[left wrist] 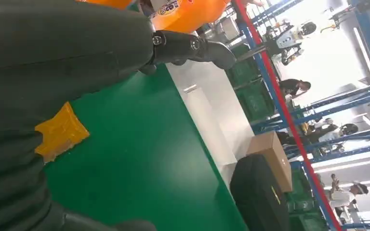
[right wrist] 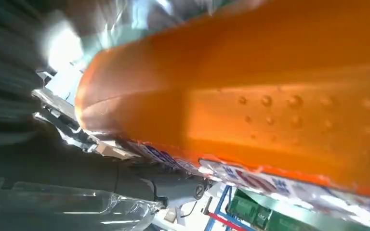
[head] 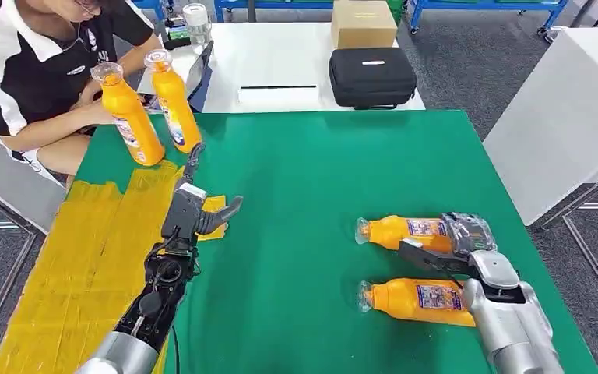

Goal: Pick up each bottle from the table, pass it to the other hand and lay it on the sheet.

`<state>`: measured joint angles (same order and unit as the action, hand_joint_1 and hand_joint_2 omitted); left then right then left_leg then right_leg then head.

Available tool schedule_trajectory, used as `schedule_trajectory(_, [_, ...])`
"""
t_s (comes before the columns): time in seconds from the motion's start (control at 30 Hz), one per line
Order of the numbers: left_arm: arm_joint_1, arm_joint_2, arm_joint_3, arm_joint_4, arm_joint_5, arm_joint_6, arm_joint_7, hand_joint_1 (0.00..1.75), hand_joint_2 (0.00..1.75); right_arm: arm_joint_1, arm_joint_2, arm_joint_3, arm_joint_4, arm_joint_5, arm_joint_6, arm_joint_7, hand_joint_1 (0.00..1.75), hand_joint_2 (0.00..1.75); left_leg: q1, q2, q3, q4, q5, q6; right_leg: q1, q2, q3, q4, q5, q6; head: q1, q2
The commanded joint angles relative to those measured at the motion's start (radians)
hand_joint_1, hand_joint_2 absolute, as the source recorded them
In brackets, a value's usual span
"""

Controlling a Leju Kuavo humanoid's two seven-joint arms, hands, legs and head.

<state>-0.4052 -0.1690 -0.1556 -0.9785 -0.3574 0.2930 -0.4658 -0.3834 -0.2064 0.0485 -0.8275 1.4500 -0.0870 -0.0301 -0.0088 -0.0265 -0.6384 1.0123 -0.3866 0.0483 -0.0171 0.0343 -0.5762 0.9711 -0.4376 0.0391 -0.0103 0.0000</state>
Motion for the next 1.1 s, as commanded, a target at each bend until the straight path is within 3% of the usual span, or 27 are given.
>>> schedule_trajectory(0.03, [-0.023,0.011,-0.013,0.052,-0.005,-0.013,0.008,0.0,1.75,0.004,0.025,0.019,0.096,-0.013,-0.086,-0.018,1.75,1.75,0.002,0.0,0.003,-0.001,-0.001,-0.003,0.002,-0.003,0.004,-0.003,0.0,-0.002,0.0,0.0])
schedule_trajectory(0.17, [-0.013,0.015,-0.014,0.024,-0.007,-0.02,0.007,0.0,1.75,0.019,0.044,0.003,0.012,-0.038,-0.194,-0.044,1.75,1.75,0.001,0.002,0.002,-0.001,-0.001,-0.002,0.001,-0.001,0.003,-0.001,0.0,-0.001,0.0,0.0])
schedule_trajectory(0.27, [0.004,0.012,-0.017,-0.01,-0.001,-0.022,0.003,0.0,1.75,0.06,0.088,-0.033,-0.107,-0.136,-0.325,-0.129,1.75,1.75,0.001,0.003,0.001,0.0,-0.001,-0.003,0.001,-0.001,0.002,0.0,0.0,-0.001,0.0,0.0])
schedule_trajectory(0.33, [0.021,0.012,-0.026,-0.046,0.004,-0.025,0.001,0.0,1.75,0.088,0.131,-0.081,-0.174,-0.262,-0.41,-0.204,1.75,1.75,0.001,0.005,0.003,0.0,-0.003,-0.005,0.002,-0.001,0.003,0.0,-0.001,-0.003,0.0,0.0])
schedule_trajectory(0.37, [0.04,0.015,-0.046,-0.097,0.014,-0.035,-0.002,0.0,1.75,0.117,0.187,-0.124,-0.257,-0.474,-0.47,-0.314,1.75,1.75,0.0,0.002,-0.001,0.0,-0.001,-0.002,0.001,0.0,0.0,0.0,0.0,-0.001,-0.001,0.0])
schedule_trajectory(0.47, [0.067,0.029,-0.107,-0.215,0.036,-0.058,0.012,0.0,1.75,0.16,0.256,-0.132,-0.389,-0.748,-0.436,-0.393,1.75,1.75,0.001,0.003,-0.002,0.0,-0.002,-0.003,0.001,0.0,-0.002,0.001,0.0,-0.001,-0.001,0.0])
schedule_trajectory(0.6, [0.071,0.036,-0.128,-0.258,0.054,-0.066,0.013,0.0,1.75,0.165,0.263,-0.12,-0.41,-0.783,-0.442,-0.395,1.75,1.75,0.002,0.003,-0.002,0.001,-0.003,-0.004,0.002,-0.001,-0.001,0.001,-0.002,-0.002,-0.001,0.0])
schedule_trajectory(0.67, [0.085,0.041,-0.155,-0.323,0.096,-0.108,-0.001,0.0,1.75,0.16,0.274,-0.101,-0.419,-0.713,-0.522,-0.389,1.75,1.75,0.001,0.003,-0.004,0.0,-0.002,-0.003,0.001,-0.001,-0.003,0.001,-0.001,-0.001,-0.001,0.0])
schedule_trajectory(0.77, [0.117,0.052,-0.188,-0.403,0.113,-0.133,0.011,0.0,1.75,0.156,0.289,-0.079,-0.449,-0.726,-0.514,-0.38,1.75,1.75,0.001,0.003,-0.007,0.001,-0.002,-0.003,0.001,0.001,-0.006,0.001,-0.001,-0.001,0.0,0.0])
schedule_trajectory(1.1, [0.117,0.059,-0.192,-0.403,0.12,-0.144,0.005,0.0,1.75,0.156,0.285,-0.079,-0.448,-0.729,-0.514,-0.38,1.75,1.75,0.001,0.002,-0.004,0.0,-0.002,-0.003,0.001,-0.001,-0.003,0.0,-0.001,-0.001,-0.001,0.0])
